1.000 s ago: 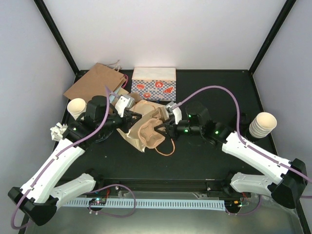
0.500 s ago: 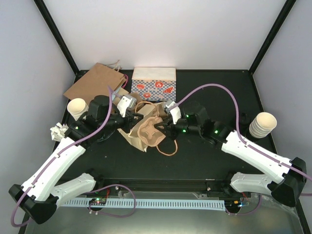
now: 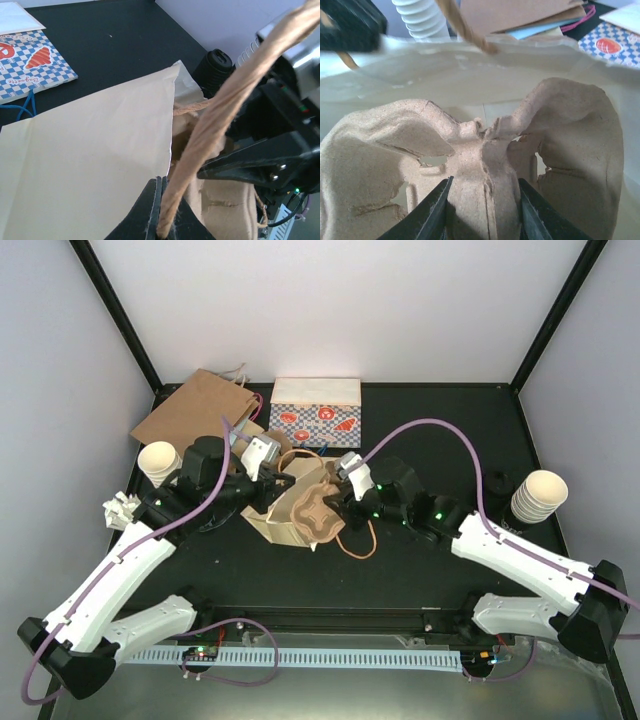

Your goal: Pack the takeout coffee

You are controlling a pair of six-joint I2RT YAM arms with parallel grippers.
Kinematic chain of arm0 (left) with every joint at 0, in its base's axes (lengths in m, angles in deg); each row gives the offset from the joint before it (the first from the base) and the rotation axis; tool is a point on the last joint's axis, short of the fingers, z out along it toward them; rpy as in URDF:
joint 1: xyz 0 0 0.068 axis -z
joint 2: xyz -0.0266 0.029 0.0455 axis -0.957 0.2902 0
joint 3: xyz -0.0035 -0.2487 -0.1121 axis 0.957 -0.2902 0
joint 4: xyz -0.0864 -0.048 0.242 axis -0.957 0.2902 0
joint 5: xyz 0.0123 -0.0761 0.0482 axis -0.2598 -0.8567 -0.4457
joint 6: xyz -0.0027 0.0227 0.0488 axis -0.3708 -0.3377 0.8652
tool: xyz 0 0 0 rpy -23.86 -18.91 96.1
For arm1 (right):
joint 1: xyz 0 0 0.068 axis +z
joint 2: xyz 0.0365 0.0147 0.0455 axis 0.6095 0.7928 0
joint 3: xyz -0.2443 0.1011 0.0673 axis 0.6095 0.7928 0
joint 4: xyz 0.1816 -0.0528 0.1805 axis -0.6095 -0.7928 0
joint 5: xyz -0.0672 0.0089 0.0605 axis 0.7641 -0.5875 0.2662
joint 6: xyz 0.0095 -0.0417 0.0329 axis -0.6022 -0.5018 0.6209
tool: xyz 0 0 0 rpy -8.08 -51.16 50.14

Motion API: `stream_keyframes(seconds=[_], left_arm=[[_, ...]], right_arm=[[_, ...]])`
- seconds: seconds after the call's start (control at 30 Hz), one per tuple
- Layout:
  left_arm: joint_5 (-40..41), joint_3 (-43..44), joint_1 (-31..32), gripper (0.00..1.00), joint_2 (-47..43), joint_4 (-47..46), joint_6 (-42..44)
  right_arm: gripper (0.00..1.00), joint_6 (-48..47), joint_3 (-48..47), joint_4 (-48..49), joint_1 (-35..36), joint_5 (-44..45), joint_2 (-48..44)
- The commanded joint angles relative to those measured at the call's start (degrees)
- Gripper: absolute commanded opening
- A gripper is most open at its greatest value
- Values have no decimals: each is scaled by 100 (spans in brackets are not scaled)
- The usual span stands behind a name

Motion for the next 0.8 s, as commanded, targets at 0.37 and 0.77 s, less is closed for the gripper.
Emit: stream_keyframes(seconds=[0.37,0.77], left_arm=[[-1018,335,151,1,119,-222,-117],[-908,354,285,1,130,-643,-439]], right_arm=[[32,1745,974,1426,206,1574,-564],[32,1140,821,1262,1147,2984,-295]])
